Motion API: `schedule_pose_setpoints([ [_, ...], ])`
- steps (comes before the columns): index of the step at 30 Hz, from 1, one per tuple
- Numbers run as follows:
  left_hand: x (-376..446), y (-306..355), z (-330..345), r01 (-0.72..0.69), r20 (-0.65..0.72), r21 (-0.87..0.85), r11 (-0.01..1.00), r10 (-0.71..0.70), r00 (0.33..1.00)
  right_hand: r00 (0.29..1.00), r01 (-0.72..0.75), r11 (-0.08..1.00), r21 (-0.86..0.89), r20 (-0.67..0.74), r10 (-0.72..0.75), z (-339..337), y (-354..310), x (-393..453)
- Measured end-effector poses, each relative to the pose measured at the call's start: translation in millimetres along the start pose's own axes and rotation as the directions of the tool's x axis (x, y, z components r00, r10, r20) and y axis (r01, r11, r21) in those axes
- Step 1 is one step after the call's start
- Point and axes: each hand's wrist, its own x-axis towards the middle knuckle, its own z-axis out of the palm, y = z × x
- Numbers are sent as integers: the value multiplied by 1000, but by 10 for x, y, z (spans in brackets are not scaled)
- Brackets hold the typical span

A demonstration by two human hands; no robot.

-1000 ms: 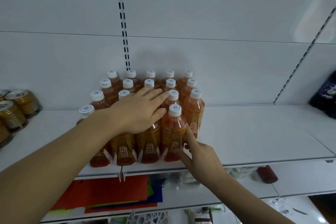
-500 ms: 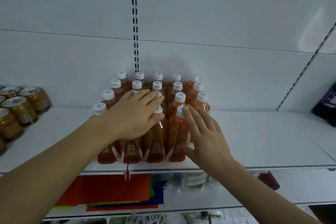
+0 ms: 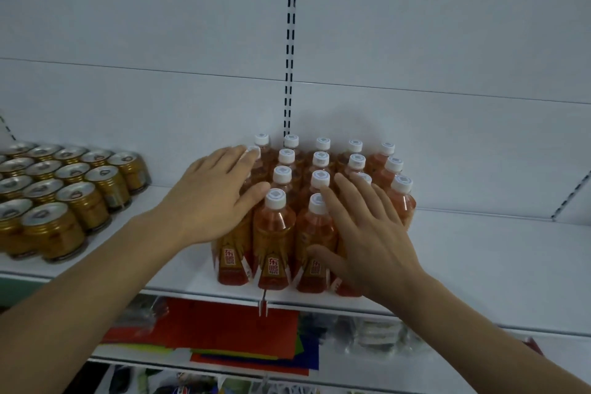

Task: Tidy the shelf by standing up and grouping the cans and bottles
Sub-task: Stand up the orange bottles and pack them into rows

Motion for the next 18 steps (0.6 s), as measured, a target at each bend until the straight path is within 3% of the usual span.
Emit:
schedule_pose_setpoints([
  [3,-52,-212,76,115,48,-234,965,-107,993,998,31,999,-37,51,-29,-64,-142,185],
  [7,-103,-285,203,96,157,-533,841,-13,987,977,20,998,-61,213,-6,-71,-238,362],
  [10,-92,-318,303,29,116,-569,822,46,992,972,-5,997,-72,233,21,-82,-273,360],
  [14,-39,-455,328,1,164,-613,790,126,978,965,-66,996,-67,250,80,-165,-335,372],
  [18,-35,-517,365,-20,56,-686,727,80,995,961,-135,991,-10,241,134,-224,-510,553],
])
